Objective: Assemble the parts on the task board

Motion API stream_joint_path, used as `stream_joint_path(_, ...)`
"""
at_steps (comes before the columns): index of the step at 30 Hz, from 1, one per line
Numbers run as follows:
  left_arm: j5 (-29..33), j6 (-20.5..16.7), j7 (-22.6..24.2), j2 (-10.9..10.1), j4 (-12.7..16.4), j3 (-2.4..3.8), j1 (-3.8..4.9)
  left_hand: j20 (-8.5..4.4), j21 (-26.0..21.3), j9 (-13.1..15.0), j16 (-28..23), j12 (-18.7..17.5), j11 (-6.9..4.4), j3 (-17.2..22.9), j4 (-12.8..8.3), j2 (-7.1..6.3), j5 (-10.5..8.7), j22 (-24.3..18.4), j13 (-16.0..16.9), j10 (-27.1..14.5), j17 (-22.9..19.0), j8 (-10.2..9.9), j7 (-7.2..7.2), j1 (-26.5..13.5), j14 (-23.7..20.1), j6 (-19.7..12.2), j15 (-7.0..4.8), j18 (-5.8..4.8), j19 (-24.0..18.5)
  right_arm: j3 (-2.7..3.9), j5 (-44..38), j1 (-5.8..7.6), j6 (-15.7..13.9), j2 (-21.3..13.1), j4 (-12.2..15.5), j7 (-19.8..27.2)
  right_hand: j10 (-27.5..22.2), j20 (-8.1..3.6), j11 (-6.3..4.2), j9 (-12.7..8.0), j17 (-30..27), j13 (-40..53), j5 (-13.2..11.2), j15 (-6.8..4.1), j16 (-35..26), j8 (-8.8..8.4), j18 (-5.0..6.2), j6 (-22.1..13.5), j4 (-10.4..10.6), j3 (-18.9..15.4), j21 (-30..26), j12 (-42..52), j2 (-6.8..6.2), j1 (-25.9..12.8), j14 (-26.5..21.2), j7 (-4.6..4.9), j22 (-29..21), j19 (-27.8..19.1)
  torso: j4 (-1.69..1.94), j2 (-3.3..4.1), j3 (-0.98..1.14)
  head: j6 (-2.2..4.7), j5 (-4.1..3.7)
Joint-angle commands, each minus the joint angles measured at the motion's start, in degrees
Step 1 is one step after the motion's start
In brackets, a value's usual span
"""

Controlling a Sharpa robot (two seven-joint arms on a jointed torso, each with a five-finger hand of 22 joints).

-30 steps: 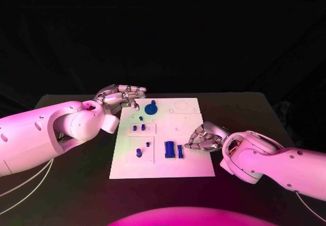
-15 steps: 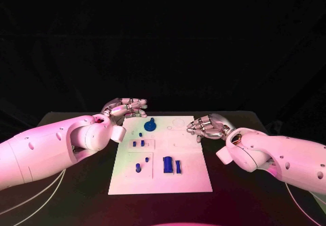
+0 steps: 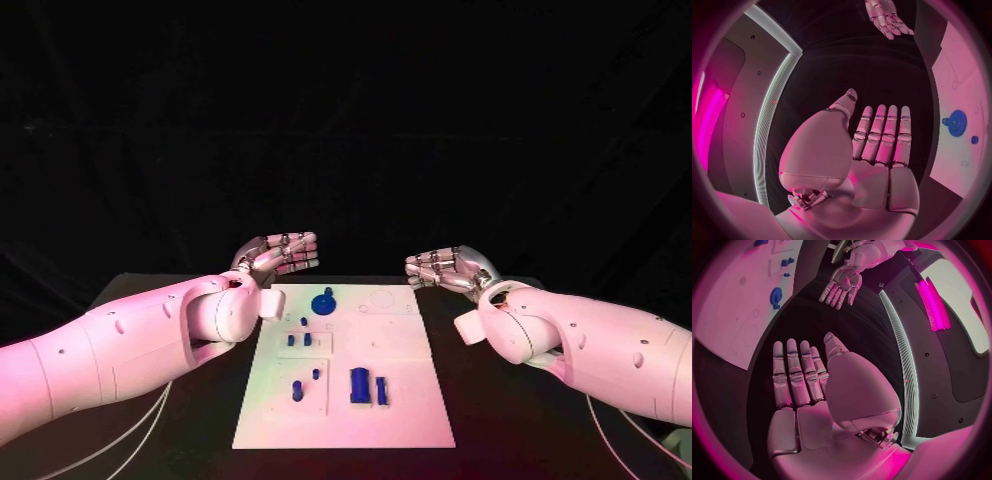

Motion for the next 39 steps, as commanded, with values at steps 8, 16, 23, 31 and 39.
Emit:
stream_joint_path(8,-1.16,-4.14,1.44,-0.46,2.52,0.15,-0.68,-7.90,-6.96,-3.78,-4.82,-4.86,-5.41,-5.12,-4.52,5.20,-2.98,-7.64,-3.65,-25.62,-4.31,-3.94,-4.43,-36.76,-22.93,-25.35,-4.66,-3.46,-20.00,0.94,2.83,-0.90,-4.14,-0.80,2.97,2.15,-27.62,-6.95,-4.35,-5.24,-4.86,-8.13,-6.29,-3.89,-3.90,-3.84,-3.88,-25.49,-4.10,-1.13,-3.62,-5.70,-0.25,-38.98,-27.25,-5.15,-15.74,-21.63,2.07,0.68,0.91,1.33,-1.25)
stream_joint_path(16,-4.50,-16.00,5.56,-1.80,9.76,0.56,-2.64,-10.47,-6.96,-3.78,-9.68,-4.86,-7.18,-10.48,-4.52,5.20,-2.98,-7.64,-3.65,-34.22,-4.31,-3.94,-9.63,-48.85,-30.61,-33.80,-10.02,-4.71,-26.71,3.61,10.87,-3.48,-15.92,-3.08,11.44,8.26,-36.70,-9.33,-9.45,-10.18,-8.99,-8.13,-8.27,-8.34,-3.90,-3.84,-5.12,-33.85,-8.27,-1.13,-3.62,-5.70,-0.25,-51.54,-36.32,-6.89,-20.28,-28.70,4.11,1.33,1.82,2.69,-2.44)
stream_joint_path(23,-6.59,-23.42,8.14,-2.63,14.29,0.82,-3.87,-12.06,-6.96,-3.78,-9.68,-4.86,-11.52,-10.48,-4.52,5.20,-2.98,-7.64,-3.65,-39.61,-4.31,-3.94,-9.63,-56.44,-35.42,-39.09,-10.02,-8.76,-30.94,5.23,15.75,-5.04,-23.06,-4.46,16.57,11.97,-42.43,-10.79,-9.45,-10.18,-8.99,-8.13,-13.18,-8.34,-3.90,-3.84,-9.74,-39.07,-8.27,-1.13,-3.62,-5.70,-0.25,-59.44,-41.97,-11.17,-23.14,-33.15,4.11,1.33,1.82,2.69,-2.44)
stream_joint_path(31,-6.99,-24.84,8.63,-2.79,15.16,0.87,-4.10,-16.77,-6.96,-3.78,-9.68,-4.86,-11.52,-10.48,-4.52,5.20,-2.98,-7.64,-3.65,-43.90,-4.31,-3.94,-9.63,-62.52,-39.28,-43.36,-10.02,-8.76,-34.36,5.51,16.60,-5.31,-24.30,-4.70,17.46,12.61,-47.01,-15.13,-9.45,-10.18,-8.99,-8.13,-13.18,-8.34,-3.90,-3.84,-9.74,-43.27,-8.27,-1.13,-3.62,-5.70,-0.25,-65.77,-46.53,-11.17,-25.43,-36.61,4.11,1.33,1.82,2.69,-2.44)
stream_joint_path(39,-6.99,-24.84,8.63,-2.79,15.16,0.87,-4.10,-16.77,-6.96,-3.78,-9.68,-4.86,-11.52,-10.48,-4.52,5.20,-2.98,-7.64,-3.65,-47.14,-4.31,-3.94,-9.63,-67.05,-42.19,-46.54,-10.02,-8.76,-36.76,5.51,16.60,-5.31,-24.30,-4.70,17.46,12.61,-50.40,-15.13,-9.45,-10.18,-8.99,-8.13,-13.18,-8.34,-3.90,-3.84,-9.74,-46.38,-8.27,-1.13,-3.62,-5.70,-0.25,-70.45,-49.93,-11.17,-27.13,-39.23,4.11,1.33,1.82,2.69,-2.44)
